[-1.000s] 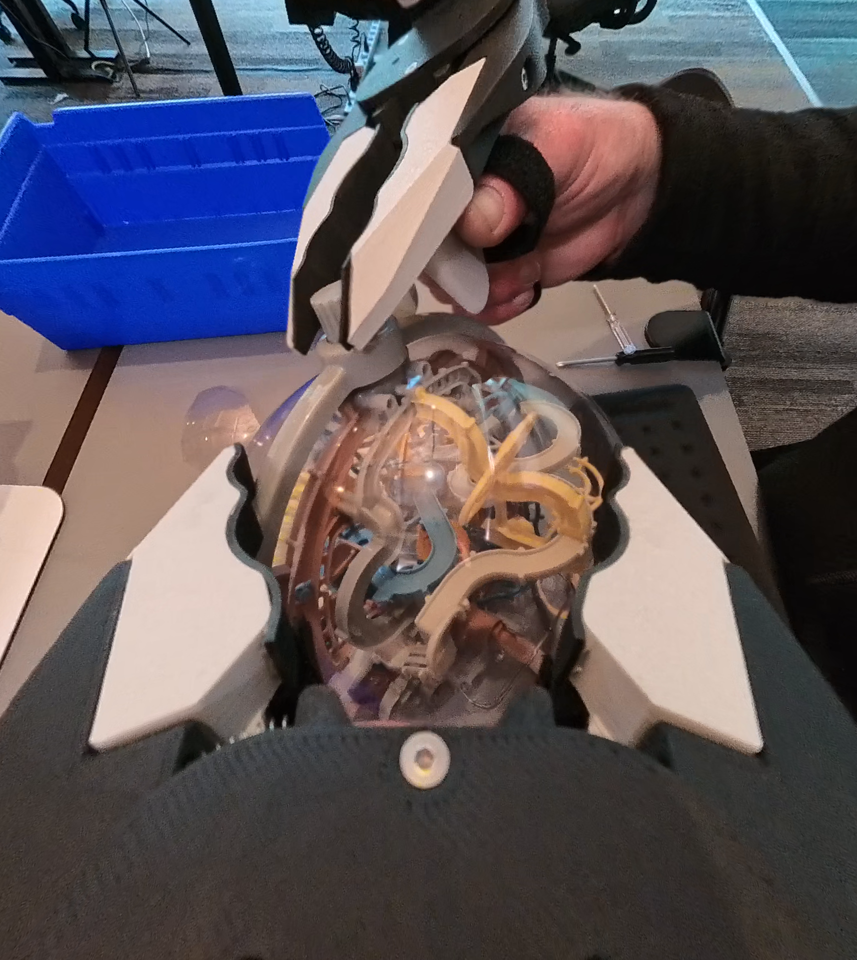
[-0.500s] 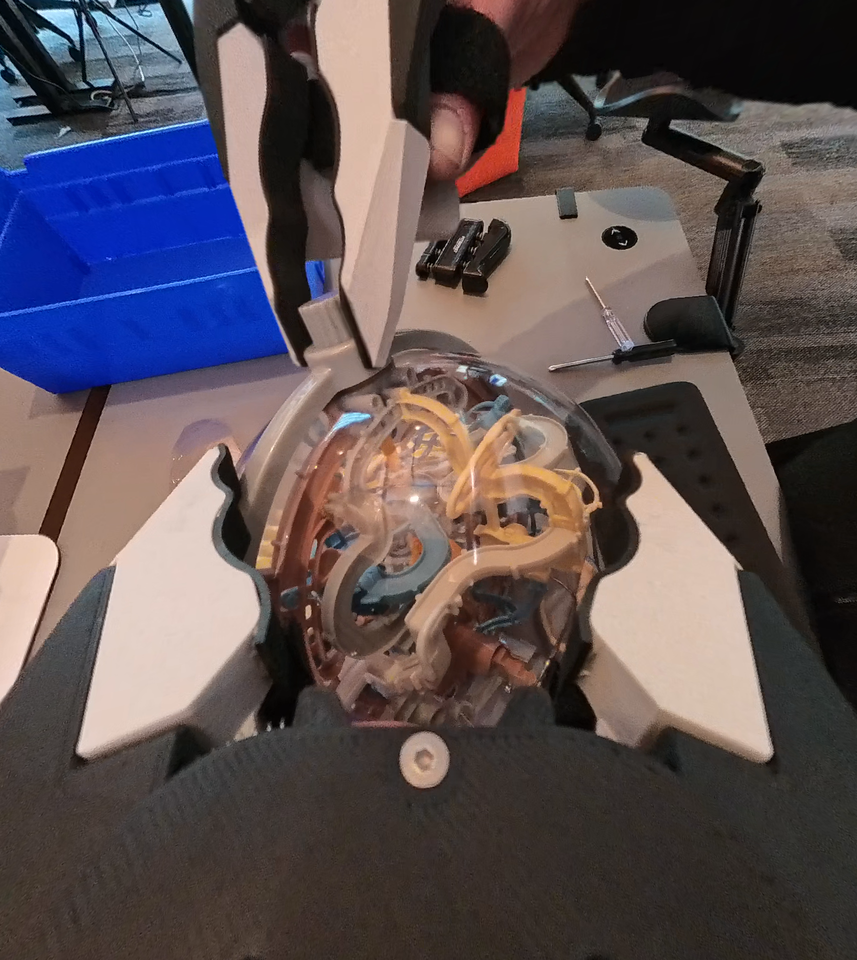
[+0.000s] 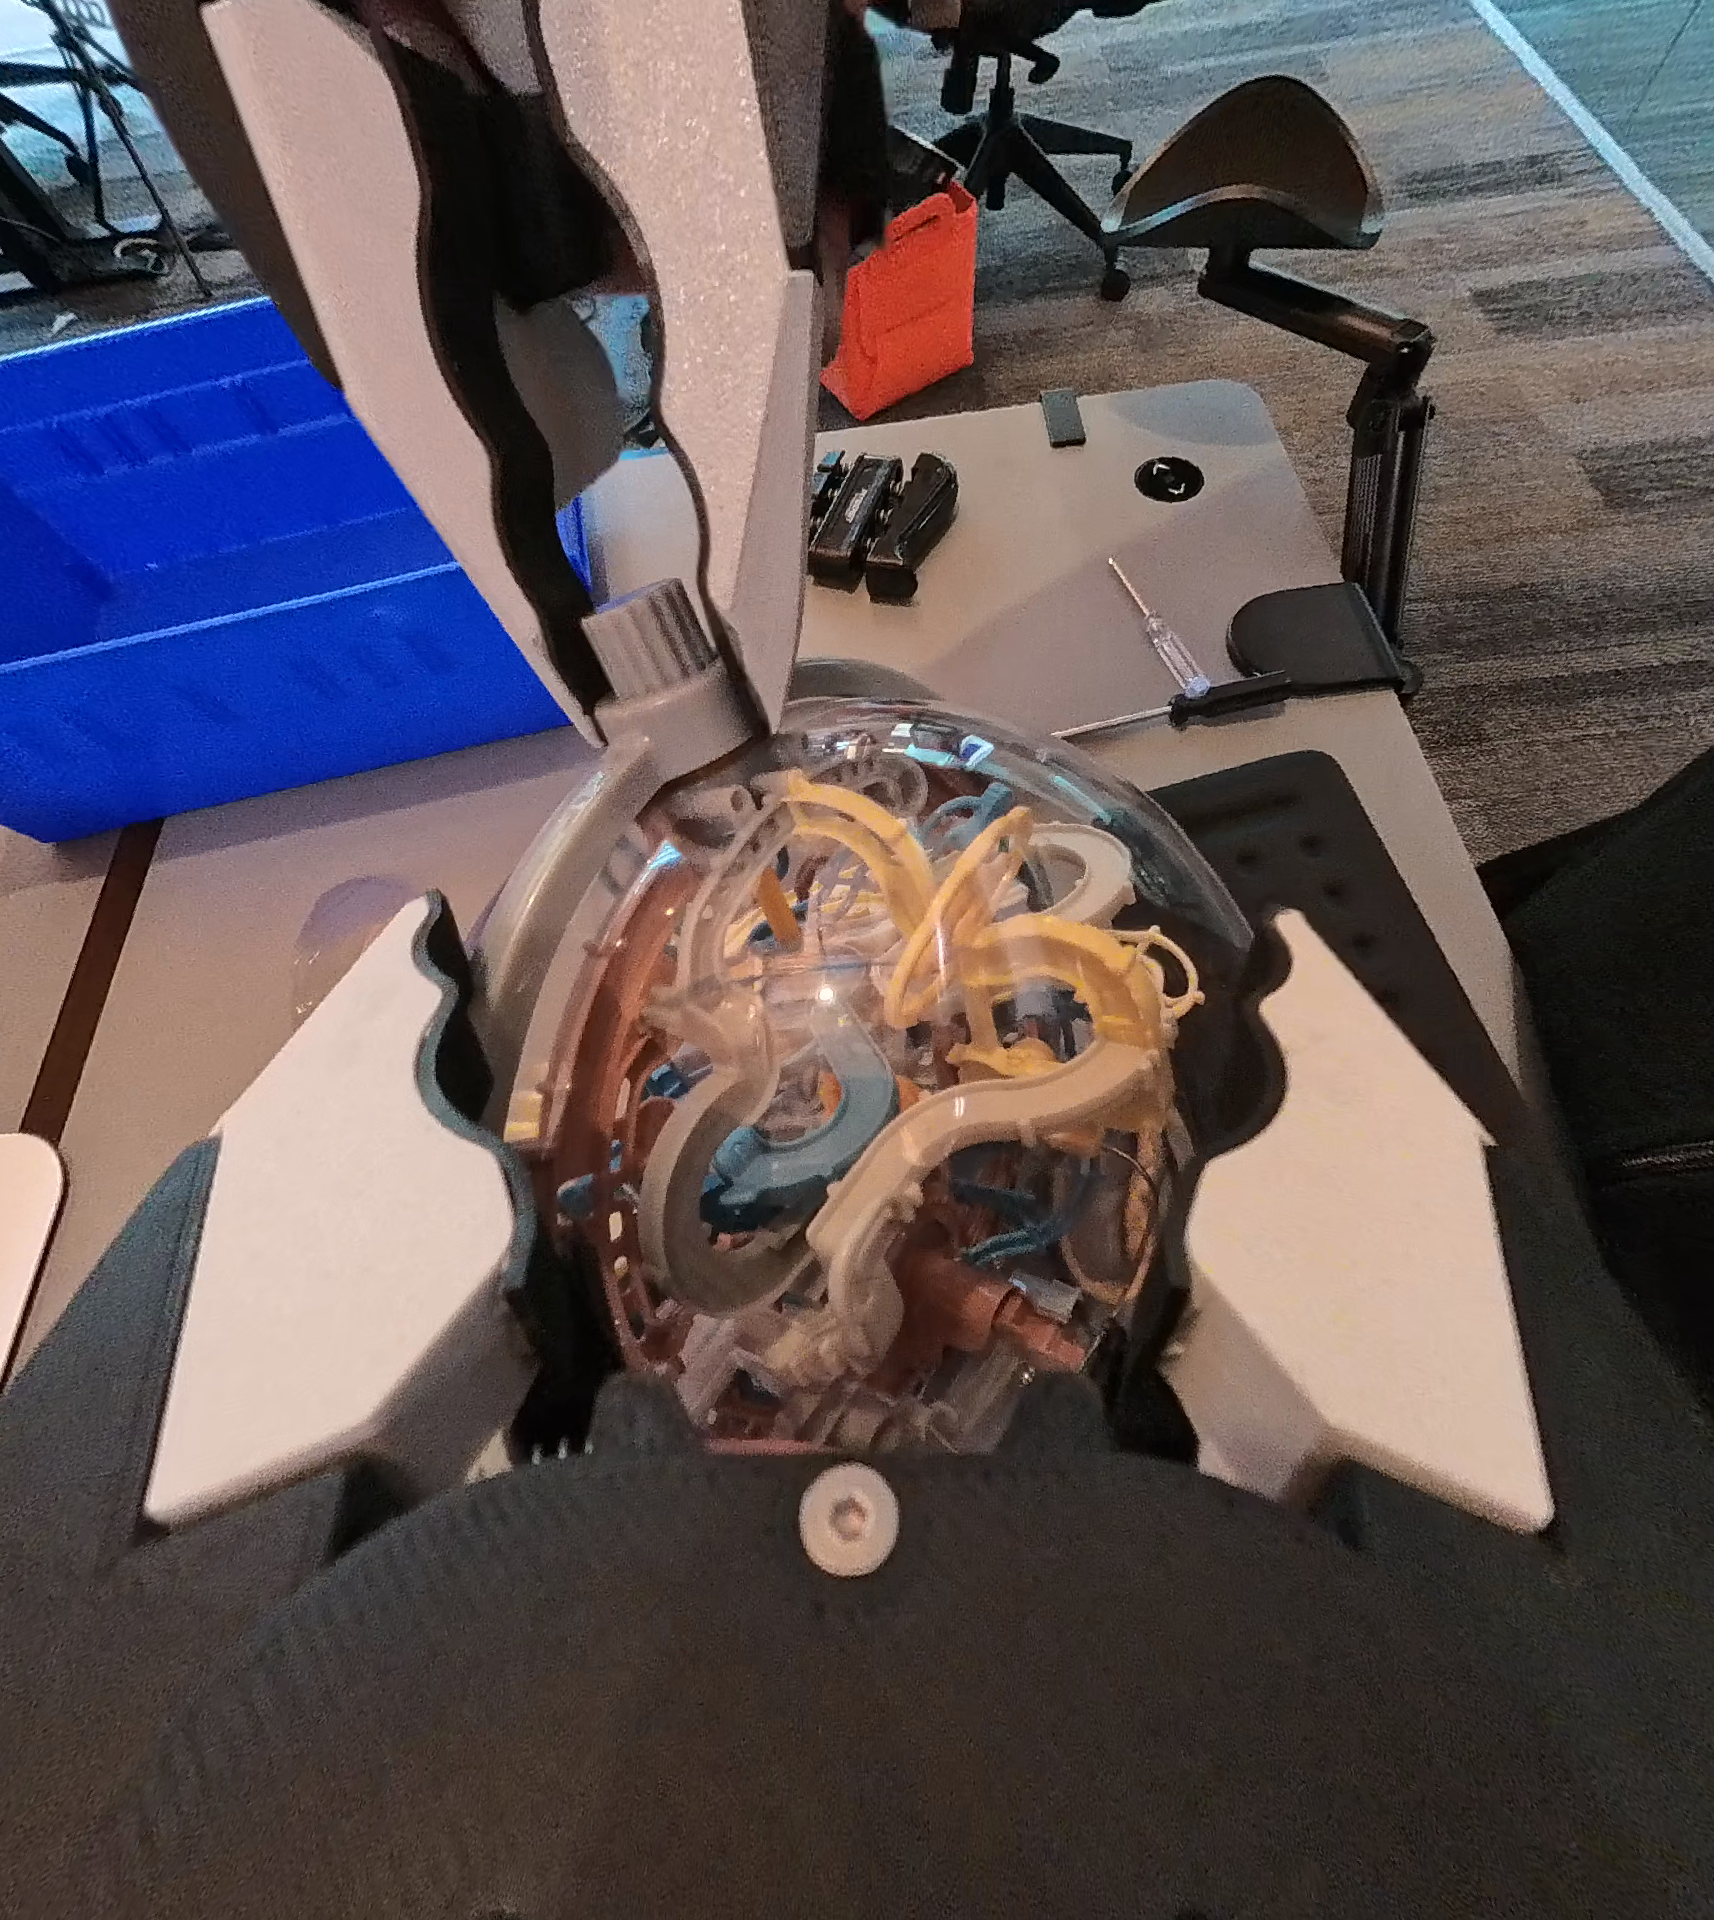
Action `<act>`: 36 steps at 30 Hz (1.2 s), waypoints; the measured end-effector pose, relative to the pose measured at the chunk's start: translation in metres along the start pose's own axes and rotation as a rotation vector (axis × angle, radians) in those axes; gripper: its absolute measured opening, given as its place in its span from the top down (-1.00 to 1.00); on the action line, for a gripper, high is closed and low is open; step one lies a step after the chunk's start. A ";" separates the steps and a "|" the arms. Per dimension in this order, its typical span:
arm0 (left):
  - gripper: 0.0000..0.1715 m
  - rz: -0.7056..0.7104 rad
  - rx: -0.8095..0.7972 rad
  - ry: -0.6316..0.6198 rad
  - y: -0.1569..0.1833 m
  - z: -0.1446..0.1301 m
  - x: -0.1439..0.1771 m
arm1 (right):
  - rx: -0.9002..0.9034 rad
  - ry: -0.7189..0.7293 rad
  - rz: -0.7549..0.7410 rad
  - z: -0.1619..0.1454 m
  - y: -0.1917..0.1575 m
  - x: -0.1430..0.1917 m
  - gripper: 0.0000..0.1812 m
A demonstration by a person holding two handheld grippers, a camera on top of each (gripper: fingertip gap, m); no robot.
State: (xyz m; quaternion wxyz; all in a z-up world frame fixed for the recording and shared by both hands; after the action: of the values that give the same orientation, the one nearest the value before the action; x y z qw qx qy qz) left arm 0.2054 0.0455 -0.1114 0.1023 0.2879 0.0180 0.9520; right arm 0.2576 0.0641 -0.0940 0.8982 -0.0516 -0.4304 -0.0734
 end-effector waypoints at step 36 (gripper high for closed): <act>-0.67 -0.108 -0.033 0.044 0.004 -0.002 -0.003 | 0.926 -0.676 -0.370 0.000 -0.011 0.016 0.83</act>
State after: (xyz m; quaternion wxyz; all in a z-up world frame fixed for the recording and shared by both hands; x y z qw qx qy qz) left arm 0.2059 0.0412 -0.1147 0.1580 0.2639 0.0201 0.9513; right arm 0.2655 0.0514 -0.0812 0.6130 0.4004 -0.6810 -0.0128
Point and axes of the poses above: each gripper's, where its closed fingertips meet, x back along the fingers, z out of its top, y = z × x across the jaws, the point moved 2 cm from there along x, back along the fingers, and after that the axes turned 12 degrees about x, right-handed, at the moved point
